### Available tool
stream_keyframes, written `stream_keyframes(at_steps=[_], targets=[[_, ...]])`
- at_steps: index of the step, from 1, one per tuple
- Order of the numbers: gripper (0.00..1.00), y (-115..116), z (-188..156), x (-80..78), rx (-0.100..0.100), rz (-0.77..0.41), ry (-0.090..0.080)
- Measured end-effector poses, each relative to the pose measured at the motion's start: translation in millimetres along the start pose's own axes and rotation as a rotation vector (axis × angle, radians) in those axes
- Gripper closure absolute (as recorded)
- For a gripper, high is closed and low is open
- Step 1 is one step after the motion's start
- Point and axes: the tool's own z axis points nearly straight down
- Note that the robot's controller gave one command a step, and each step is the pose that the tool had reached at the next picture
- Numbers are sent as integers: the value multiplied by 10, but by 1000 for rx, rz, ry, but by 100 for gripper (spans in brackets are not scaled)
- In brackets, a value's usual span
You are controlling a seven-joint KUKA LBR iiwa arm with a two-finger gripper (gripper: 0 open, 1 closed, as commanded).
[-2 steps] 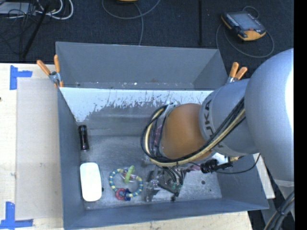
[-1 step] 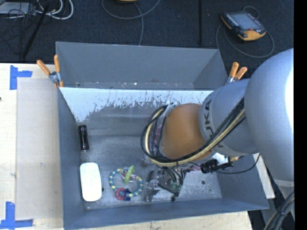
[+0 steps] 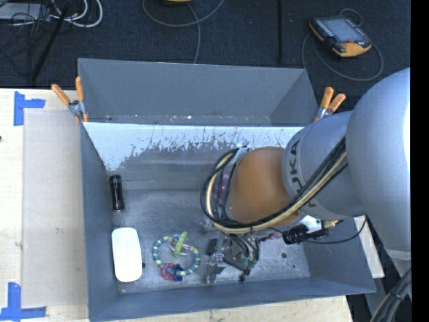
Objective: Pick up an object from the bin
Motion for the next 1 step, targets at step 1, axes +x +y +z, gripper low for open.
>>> stream_keyframes(at_steps=[1], targets=[[100, -164, -6, 232, 3, 212, 3]])
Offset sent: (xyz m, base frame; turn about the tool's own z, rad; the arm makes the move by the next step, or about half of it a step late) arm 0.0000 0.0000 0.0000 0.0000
